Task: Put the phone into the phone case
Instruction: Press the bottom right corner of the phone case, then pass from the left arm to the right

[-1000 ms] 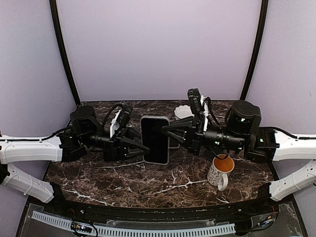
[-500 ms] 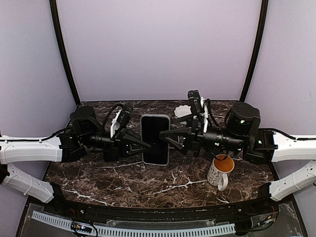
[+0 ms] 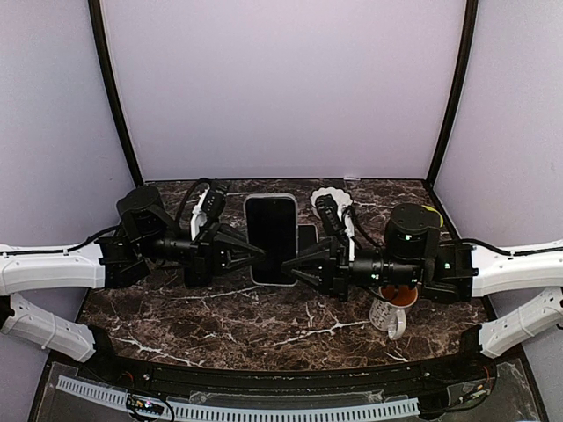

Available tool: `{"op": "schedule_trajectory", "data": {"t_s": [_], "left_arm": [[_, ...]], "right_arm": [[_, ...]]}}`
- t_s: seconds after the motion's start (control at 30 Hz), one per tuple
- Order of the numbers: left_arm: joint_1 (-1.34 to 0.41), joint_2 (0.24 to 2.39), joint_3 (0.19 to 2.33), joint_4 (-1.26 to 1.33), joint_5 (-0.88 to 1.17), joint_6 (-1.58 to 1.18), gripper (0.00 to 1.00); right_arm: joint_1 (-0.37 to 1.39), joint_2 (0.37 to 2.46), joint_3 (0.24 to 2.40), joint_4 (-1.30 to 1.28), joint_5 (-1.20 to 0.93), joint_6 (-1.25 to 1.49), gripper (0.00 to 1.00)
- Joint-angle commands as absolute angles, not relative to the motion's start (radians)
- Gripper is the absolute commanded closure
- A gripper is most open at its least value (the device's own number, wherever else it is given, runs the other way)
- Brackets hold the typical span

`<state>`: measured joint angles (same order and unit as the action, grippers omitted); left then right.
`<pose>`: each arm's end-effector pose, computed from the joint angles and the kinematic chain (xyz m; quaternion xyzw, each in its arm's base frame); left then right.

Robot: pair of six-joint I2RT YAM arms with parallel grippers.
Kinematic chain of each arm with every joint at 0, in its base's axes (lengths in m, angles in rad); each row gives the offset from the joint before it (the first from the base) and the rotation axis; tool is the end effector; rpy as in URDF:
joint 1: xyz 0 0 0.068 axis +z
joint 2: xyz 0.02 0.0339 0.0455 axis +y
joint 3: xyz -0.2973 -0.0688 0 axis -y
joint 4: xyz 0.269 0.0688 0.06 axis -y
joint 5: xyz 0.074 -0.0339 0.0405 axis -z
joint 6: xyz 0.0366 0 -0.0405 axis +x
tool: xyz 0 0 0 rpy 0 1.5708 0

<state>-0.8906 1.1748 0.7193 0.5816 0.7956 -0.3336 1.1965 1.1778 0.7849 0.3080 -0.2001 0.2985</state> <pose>0.1508 -0.2280 0.3359 0.4470 0.5061 -0.6070 0.4189 0.0982 0.2699 0.3313 -0.3790 0.6308 0.5115 0.4436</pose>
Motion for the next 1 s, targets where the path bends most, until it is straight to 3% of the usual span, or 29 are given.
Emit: {"op": "schedule_trajectory", "data": {"t_s": [0.0,0.1,0.13,0.17,0.2,0.23,0.3,0.37,0.43,0.63,0.77,0.8,0.83,0.87,0.9,0.93,0.97], "left_arm": [[-0.894,1.120,0.741,0.644,0.789,-0.326,1.00],[-0.893,1.118,0.741,0.629,0.781,-0.315,1.00],[-0.894,1.118,0.740,0.622,0.777,-0.312,1.00],[-0.894,1.117,0.739,0.618,0.769,-0.308,1.00],[-0.894,1.117,0.738,0.607,0.766,-0.306,1.00],[-0.894,1.118,0.737,0.602,0.758,-0.299,1.00],[-0.894,1.124,0.738,0.571,0.746,-0.289,1.00],[-0.893,1.130,0.737,0.562,0.744,-0.284,1.00],[-0.894,1.135,0.735,0.565,0.748,-0.289,1.00],[-0.893,1.139,0.734,0.562,0.748,-0.288,1.00],[-0.894,1.142,0.744,0.521,0.720,-0.275,0.99],[-0.894,1.145,0.755,0.506,0.683,-0.269,0.91],[-0.894,1.153,0.763,0.461,0.652,-0.267,0.59],[-0.893,1.158,0.783,0.433,0.556,-0.264,0.43],[-0.891,1.171,0.797,0.357,0.500,-0.261,0.15],[-0.888,1.187,0.827,0.314,0.378,-0.252,0.05],[-0.874,1.196,0.840,0.238,0.320,-0.251,0.03]], "right_arm": [[1.193,1.191,0.781,0.351,-0.211,0.302,0.97],[1.193,1.182,0.789,0.350,-0.208,0.303,1.00],[1.193,1.176,0.792,0.341,-0.190,0.304,0.96],[1.193,1.169,0.796,0.331,-0.168,0.307,0.70],[1.193,1.161,0.801,0.323,-0.146,0.309,0.57],[1.193,1.153,0.811,0.314,-0.131,0.311,0.49],[1.192,1.141,0.828,0.311,-0.121,0.313,0.46],[1.192,1.141,0.847,0.321,-0.127,0.319,0.48],[1.193,1.155,0.868,0.317,-0.122,0.327,0.57],[1.190,1.198,0.906,0.287,-0.121,0.337,1.00],[1.182,1.198,0.919,0.262,-0.076,0.378,1.00],[1.180,1.199,0.926,0.244,-0.058,0.391,1.00],[1.176,1.201,0.935,0.219,-0.033,0.406,1.00],[1.170,1.206,0.945,0.190,-0.008,0.429,1.00],[1.158,1.213,0.957,0.150,0.043,0.464,1.00],[1.140,1.224,0.969,0.104,0.076,0.508,1.00],[1.118,1.243,0.982,0.063,0.100,0.571,1.00]]}}
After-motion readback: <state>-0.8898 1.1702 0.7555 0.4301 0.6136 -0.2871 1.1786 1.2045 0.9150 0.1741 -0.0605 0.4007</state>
